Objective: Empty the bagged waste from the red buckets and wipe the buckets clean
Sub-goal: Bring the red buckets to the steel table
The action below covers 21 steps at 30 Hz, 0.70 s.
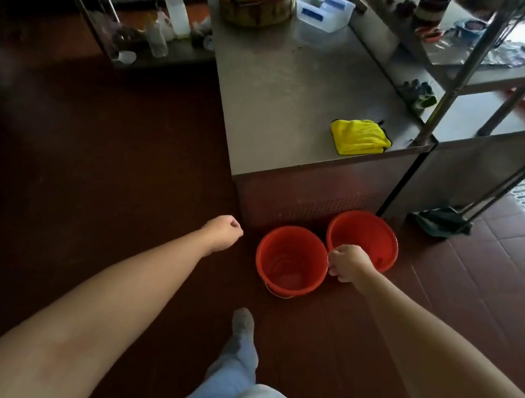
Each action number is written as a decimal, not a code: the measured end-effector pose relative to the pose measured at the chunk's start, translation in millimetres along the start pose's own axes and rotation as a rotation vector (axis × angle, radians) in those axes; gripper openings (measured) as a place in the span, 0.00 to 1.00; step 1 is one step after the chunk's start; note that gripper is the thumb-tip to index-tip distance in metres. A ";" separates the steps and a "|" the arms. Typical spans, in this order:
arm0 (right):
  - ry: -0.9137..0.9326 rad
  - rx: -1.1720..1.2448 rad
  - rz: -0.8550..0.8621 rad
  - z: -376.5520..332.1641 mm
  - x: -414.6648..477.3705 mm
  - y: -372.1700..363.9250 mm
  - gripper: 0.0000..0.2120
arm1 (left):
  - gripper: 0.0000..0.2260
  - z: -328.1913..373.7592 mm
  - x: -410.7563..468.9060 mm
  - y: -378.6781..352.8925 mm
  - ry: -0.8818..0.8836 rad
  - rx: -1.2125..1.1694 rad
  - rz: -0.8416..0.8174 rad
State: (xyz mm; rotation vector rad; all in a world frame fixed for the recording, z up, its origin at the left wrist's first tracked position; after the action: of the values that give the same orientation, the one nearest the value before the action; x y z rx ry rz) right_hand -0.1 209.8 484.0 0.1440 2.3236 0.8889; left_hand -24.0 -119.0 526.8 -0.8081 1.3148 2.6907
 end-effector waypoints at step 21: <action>-0.326 0.253 -0.182 -6.8 218.5 -14.3 0.12 | 0.06 102.7 250.2 -109.5 0.139 -0.096 -0.222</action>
State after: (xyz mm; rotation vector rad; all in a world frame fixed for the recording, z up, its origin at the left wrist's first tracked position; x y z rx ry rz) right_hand -175.1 263.3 363.7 0.1672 2.0936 0.4422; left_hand -256.8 -19.0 382.0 -1.0985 1.0531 2.5780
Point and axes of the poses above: each hand's wrist, its own x-axis towards the middle knuckle, its own y-axis out of the back of the hand, z = x × y, the point moved 10 cm from there along x, towards the middle knuckle, and after that the axes turned 10 degrees about z, right-handed, at the moved point
